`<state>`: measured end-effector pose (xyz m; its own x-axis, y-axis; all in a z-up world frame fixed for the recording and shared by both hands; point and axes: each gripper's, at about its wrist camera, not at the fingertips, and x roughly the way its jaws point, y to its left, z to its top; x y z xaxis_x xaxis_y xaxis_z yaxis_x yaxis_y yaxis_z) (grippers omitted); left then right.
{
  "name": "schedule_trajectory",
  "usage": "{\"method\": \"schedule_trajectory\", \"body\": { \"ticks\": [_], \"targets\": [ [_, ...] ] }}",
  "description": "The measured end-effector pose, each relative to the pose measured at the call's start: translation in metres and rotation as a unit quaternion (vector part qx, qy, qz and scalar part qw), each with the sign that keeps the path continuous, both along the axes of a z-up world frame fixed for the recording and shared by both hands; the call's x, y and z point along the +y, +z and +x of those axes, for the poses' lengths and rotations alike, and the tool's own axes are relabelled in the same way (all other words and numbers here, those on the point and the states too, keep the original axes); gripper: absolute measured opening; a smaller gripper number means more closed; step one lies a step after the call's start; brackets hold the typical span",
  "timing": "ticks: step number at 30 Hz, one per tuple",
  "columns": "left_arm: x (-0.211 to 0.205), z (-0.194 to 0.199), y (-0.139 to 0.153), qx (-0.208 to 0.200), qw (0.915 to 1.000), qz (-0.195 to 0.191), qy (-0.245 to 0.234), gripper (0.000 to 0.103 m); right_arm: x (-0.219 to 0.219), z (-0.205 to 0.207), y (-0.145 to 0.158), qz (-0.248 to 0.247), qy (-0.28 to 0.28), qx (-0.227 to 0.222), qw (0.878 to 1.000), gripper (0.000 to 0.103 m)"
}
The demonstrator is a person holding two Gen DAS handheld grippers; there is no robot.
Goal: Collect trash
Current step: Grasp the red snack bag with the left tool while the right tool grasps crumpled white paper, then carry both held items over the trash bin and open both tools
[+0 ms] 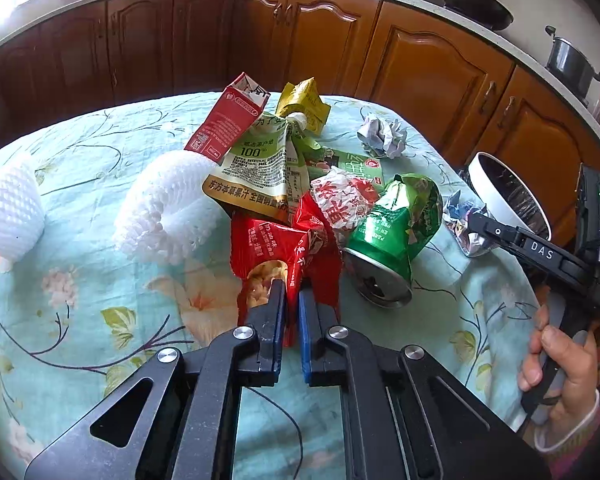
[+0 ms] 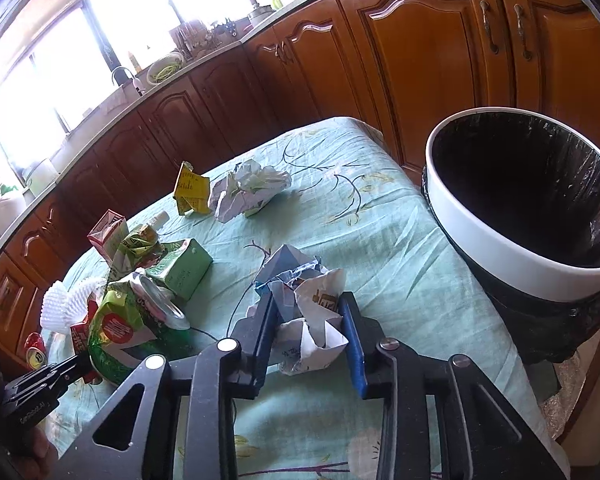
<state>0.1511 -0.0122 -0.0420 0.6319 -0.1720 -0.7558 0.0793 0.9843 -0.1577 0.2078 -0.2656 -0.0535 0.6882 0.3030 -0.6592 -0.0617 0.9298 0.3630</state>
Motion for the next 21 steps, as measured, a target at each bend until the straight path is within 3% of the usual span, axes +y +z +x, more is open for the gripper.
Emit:
{"method": "schedule_trajectory", "body": {
  "ticks": [11, 21],
  "targets": [
    [-0.005, -0.023, 0.042, -0.058, 0.9983, -0.003, -0.008, 0.004, -0.018, -0.028, 0.023, 0.025, -0.004, -0.027, 0.999, 0.028],
    [-0.047, -0.01, 0.062, -0.065, 0.9958, -0.029, -0.059, 0.004, -0.052, -0.042, 0.04, 0.031, -0.034, -0.048, 0.998, 0.028]
  ]
}}
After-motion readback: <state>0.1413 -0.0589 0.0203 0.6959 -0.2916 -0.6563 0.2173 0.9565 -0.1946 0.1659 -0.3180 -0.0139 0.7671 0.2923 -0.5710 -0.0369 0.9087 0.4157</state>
